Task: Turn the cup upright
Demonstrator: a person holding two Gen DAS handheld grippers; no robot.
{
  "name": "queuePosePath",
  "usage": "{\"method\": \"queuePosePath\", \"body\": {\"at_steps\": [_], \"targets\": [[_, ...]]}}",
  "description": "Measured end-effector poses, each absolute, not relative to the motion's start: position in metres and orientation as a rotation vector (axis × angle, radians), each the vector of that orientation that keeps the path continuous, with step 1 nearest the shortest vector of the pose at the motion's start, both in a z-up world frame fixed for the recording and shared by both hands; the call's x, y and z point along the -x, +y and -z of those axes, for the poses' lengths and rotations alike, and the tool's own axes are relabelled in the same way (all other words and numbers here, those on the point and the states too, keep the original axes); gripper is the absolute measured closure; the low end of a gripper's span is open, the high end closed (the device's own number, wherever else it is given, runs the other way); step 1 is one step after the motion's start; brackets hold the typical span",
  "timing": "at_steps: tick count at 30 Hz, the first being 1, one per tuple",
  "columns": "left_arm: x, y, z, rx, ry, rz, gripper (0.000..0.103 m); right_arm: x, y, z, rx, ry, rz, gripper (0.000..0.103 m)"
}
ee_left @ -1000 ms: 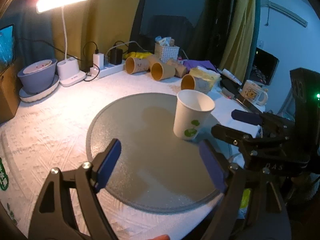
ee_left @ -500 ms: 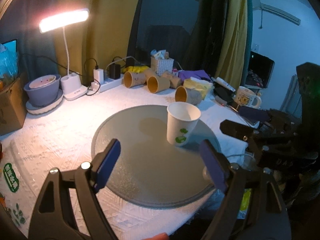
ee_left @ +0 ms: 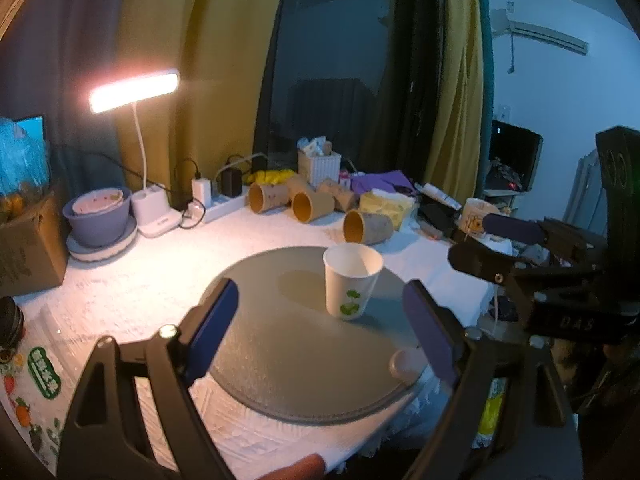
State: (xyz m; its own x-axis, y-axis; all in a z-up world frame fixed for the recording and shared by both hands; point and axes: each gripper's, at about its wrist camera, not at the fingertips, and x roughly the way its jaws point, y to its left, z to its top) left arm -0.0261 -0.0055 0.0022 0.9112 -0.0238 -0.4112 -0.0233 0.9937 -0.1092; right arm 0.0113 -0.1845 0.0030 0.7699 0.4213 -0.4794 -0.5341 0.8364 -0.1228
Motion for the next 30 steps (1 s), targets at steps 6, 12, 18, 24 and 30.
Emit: {"method": "queuePosePath", "body": {"at_steps": [6,12,18,24,30], "targets": [[0.035,-0.011,-0.015,0.090,0.382,0.000,0.017,-0.001,-0.189,-0.014,0.259,0.420,-0.526,0.027],[0.045,-0.014,-0.026,0.087,0.334,-0.007,0.015,0.008,-0.194,-0.024,0.263,0.384,-0.526,0.027],[0.056,-0.016,-0.036,0.089,0.283,-0.009,0.006,0.016,-0.198,-0.033,0.259,0.364,-0.530,0.027],[0.061,-0.015,-0.040,0.086,0.255,-0.016,0.005,0.018,-0.201,-0.038,0.257,0.352,-0.531,0.027],[0.062,-0.015,-0.040,0.084,0.247,-0.013,0.005,0.020,-0.201,-0.040,0.260,0.345,-0.538,0.027]]}}
